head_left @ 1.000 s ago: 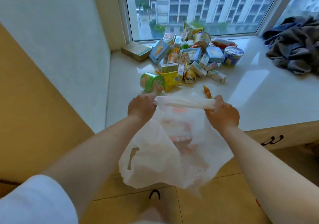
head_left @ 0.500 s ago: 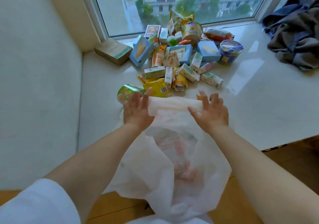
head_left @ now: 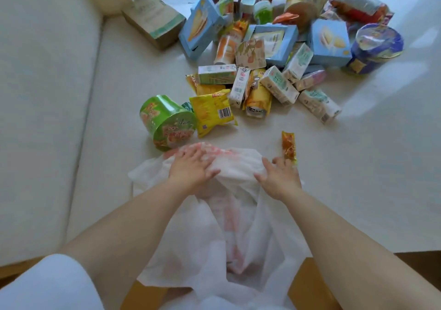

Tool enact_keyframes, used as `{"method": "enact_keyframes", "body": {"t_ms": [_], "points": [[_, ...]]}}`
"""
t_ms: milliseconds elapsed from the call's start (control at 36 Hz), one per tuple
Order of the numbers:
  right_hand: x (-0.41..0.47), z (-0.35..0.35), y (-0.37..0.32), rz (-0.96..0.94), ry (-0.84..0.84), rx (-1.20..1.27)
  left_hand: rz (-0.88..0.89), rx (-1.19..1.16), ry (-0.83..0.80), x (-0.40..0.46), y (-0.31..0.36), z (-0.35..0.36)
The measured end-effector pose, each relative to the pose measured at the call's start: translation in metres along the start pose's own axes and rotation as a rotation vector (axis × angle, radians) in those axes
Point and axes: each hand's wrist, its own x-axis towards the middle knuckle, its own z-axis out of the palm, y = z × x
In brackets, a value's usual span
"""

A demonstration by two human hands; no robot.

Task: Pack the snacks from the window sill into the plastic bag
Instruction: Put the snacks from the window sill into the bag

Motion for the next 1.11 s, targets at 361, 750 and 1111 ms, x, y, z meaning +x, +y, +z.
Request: {"method": "enact_keyframes", "body": {"t_ms": [361,750,1111], "points": [[0.073,-0.037,0.001,0.487,0.116,0.452,-0.437,-0.217,0.349,0.060,-0.077,-0.067],[0.091,-0.046,-0.061,0.046,0.230,0.425,-0.454,-0.493,-0.089,0.085,-0.124,-0.078],[0.143,-0.061,-0.139,-0.039,-0.057,0.534,-0.415,-0.568,0.070,0.078,-0.127,-0.060]]}}
